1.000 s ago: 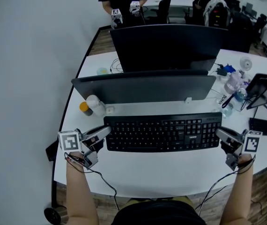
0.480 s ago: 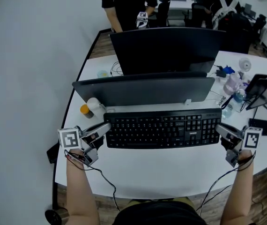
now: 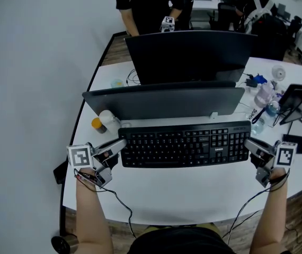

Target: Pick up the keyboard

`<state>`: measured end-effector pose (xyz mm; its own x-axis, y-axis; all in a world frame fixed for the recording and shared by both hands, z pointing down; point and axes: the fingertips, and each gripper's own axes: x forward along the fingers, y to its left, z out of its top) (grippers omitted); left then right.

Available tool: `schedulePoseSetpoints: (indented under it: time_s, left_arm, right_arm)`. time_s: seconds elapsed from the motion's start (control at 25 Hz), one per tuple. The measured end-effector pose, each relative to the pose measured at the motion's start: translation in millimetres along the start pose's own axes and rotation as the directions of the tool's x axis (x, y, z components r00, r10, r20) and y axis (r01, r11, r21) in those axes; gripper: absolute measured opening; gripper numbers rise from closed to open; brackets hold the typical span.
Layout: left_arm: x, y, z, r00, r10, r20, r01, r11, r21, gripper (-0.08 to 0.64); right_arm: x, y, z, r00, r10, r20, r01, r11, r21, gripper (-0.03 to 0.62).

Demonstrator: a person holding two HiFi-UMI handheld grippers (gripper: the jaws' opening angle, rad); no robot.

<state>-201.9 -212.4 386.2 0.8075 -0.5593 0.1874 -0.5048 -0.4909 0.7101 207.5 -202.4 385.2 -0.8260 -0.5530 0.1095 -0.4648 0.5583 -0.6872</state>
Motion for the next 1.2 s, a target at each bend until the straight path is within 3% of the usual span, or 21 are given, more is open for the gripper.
schedulePoseSetpoints:
  time_s: [0.96,1.2]
  left_arm:
    - [-1,-1,-2,1.0,-0.009,0.005,0.009,1.0,0.001,0.106]
    - [0,-2,-1,1.0,-0.018,0.002,0.018,1.0,0.007,0.105]
  right_arm:
    - [2,2,2,1.0,0.009,0.017,-0.008,0.999,-0.036,0.112]
    - [-15,-31,-8,0.996,-0.085,-0.025,0.084,0.995,-0.045,0.112]
